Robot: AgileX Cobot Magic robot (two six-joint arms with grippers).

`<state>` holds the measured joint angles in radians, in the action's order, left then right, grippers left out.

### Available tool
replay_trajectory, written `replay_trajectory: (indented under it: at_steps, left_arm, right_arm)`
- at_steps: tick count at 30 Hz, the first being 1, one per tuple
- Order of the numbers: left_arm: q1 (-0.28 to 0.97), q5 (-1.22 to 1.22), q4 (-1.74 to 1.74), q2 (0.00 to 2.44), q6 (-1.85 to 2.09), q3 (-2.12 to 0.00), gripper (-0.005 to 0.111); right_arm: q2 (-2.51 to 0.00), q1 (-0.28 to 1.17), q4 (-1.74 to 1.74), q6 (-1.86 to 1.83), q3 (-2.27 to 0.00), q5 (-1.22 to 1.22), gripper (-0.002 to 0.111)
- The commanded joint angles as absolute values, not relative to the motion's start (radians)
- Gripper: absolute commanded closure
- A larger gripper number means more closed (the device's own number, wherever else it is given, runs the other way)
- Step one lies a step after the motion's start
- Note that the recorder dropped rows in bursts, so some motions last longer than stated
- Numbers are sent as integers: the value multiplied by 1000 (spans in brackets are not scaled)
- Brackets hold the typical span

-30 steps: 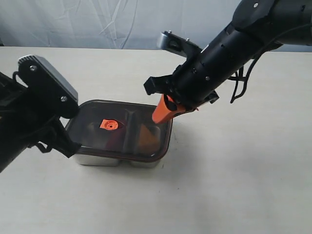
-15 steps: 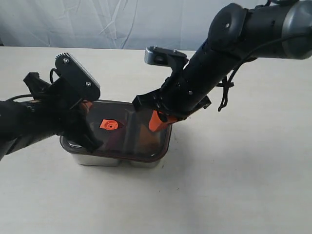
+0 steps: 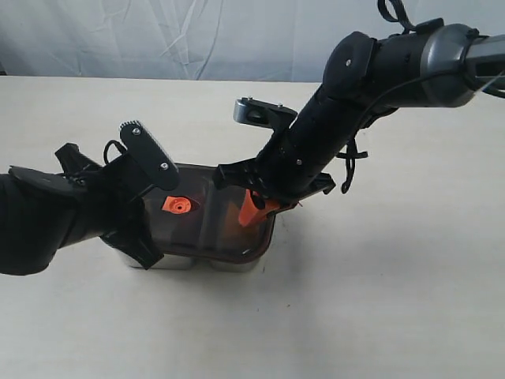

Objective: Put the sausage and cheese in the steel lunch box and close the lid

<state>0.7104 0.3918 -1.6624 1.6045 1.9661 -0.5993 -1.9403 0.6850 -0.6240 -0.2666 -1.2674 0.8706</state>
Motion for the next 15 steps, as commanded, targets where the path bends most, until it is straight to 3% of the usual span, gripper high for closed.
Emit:
replay_trajectory:
  at_steps: [1, 15]
  left_arm:
    - [708, 307, -1744, 1669, 1966, -562, 107]
    - [711, 289, -1744, 1669, 1966, -562, 107]
  right_arm:
    - [-1975, 689, -544, -248, -1252, 798, 109]
    - [-1960, 689, -383, -131, -1252, 751, 109]
